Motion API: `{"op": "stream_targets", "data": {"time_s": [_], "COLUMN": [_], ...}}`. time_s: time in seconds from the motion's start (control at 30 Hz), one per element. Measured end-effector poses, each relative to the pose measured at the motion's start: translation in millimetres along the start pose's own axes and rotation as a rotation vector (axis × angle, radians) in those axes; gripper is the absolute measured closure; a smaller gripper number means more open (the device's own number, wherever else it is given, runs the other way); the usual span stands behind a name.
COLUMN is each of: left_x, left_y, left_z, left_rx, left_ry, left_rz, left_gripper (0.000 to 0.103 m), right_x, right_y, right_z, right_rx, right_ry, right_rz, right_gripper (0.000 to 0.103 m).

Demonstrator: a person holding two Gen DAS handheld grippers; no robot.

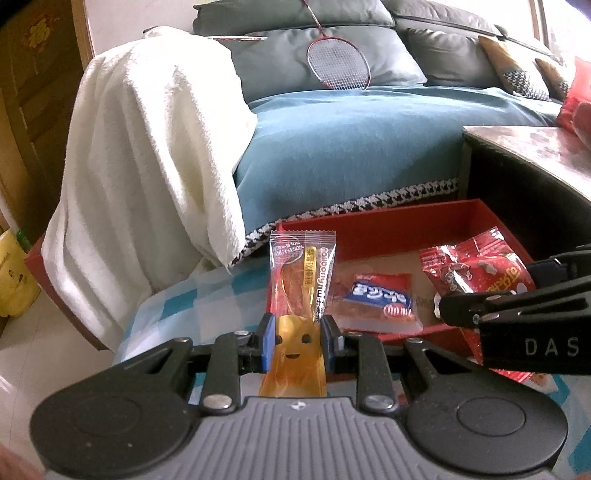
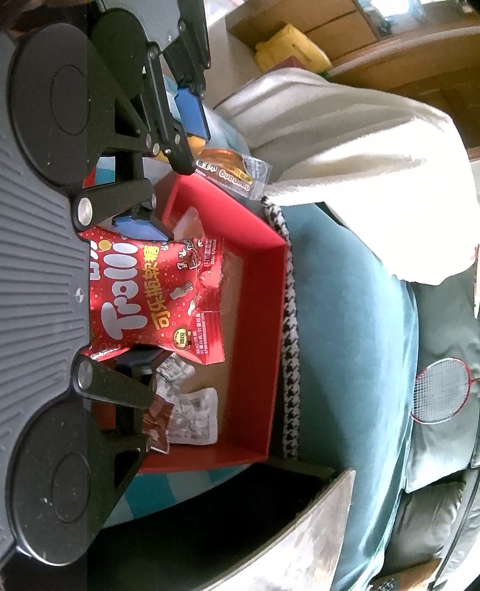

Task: Organize snacks
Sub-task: 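Lower both held snacks into the red box and open both grippers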

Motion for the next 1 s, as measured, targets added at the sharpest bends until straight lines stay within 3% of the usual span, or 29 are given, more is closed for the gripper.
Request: {"op": "stream_targets", "data": {"time_s": [0.63,1.0], "left_x": [31.1,41.6], "left_y": [40.1,82.5], "left_z": [-11.0,-15.3], "left_rx": [-0.01,-0.02], "left_ry": [0.018,0.017], "left_rz": [0.0,0.058], "left_gripper": [0.083,0.083], "right_x": [22.3,31.5], "right_y": [33.3,73.0], "right_z": [-34.4,-60.4], "right_rx": [-0.064,-0.093], "right_ry": [0.047,0.087], "right_rz": [0.005,0.054], "right_gripper": [0.039,0.039]}}
Point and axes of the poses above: each gripper's, at about its wrist camera, not at the fingertips, and y roughly the way its jaws point, z to its left, x to its top, the point moved 1 cm from there along y, roughly the way its jaws point, and after that the axes turned 2 degrees about -x, right-handed, at the moved point
